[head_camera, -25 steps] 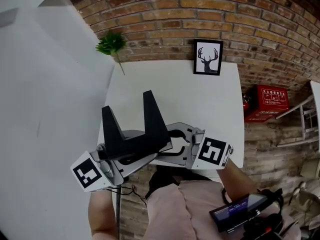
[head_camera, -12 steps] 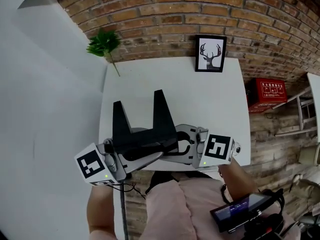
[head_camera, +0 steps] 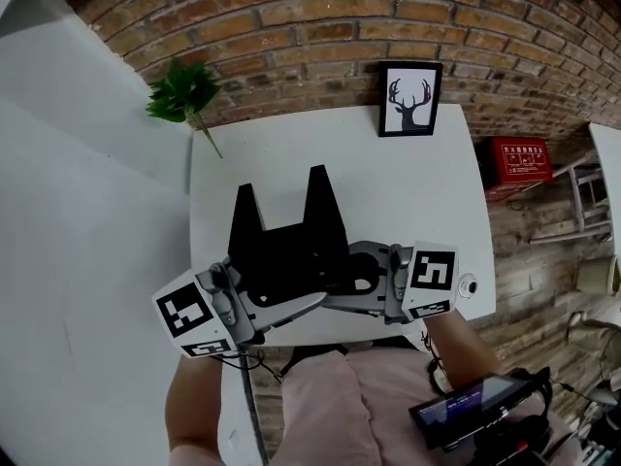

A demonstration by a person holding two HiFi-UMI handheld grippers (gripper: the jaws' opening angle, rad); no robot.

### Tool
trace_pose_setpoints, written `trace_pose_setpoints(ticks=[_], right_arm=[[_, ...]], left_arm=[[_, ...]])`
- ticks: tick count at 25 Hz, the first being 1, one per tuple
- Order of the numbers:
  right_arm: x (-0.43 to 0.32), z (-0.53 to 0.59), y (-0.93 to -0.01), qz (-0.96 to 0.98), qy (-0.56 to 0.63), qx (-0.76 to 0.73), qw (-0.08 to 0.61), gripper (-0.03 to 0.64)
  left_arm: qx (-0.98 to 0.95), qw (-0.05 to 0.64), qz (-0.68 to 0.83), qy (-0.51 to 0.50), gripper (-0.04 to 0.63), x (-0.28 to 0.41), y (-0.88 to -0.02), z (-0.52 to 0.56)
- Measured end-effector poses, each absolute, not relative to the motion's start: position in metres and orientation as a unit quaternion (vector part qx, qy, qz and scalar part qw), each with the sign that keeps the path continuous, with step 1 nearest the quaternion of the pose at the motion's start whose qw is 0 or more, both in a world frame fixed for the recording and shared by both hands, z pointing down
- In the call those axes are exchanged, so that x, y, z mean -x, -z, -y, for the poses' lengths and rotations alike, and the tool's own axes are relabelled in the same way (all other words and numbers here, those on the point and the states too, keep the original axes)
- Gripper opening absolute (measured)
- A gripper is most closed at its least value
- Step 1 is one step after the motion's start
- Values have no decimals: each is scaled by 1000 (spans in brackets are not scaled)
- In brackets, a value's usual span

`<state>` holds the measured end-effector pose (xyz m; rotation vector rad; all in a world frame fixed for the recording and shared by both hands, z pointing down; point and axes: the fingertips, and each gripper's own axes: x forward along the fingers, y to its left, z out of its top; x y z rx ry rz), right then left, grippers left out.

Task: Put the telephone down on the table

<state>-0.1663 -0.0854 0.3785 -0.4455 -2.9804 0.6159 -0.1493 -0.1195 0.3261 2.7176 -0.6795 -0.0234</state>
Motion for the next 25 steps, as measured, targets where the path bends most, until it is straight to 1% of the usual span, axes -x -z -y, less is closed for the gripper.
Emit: trace_pose_setpoints(ticks=[1,2,4,7,10,13,14,20,25], right_arm=[[166,90,-377,969,-203,140,28,160],[166,94,-375,969,-205,136,25,158],[167,102,-373,969,-212,128,19,158],[168,109,-373,964,-234,122,6,158],[172,112,-382,962,-248,113,3,158],[177,117,-398,965,-247,93,16,158],[179,116,-403,966,-244,88,22,158],[187,113,-422,964,-250,82,39,161],[189,114,-434,956,-281,76,36,164]], left_arm=[[-955,177,238,22,273,153,-322,124],[-952,187,238,38,279,157,-317,129],[-946,204,243,67,284,167,-309,139],[-941,219,246,81,282,182,-305,149],[-932,239,263,66,281,194,-314,157],[-918,266,292,32,270,204,-332,169],[-916,271,293,27,253,205,-336,170],[-922,269,279,13,235,208,-351,169],[-917,288,275,12,215,209,-363,170]])
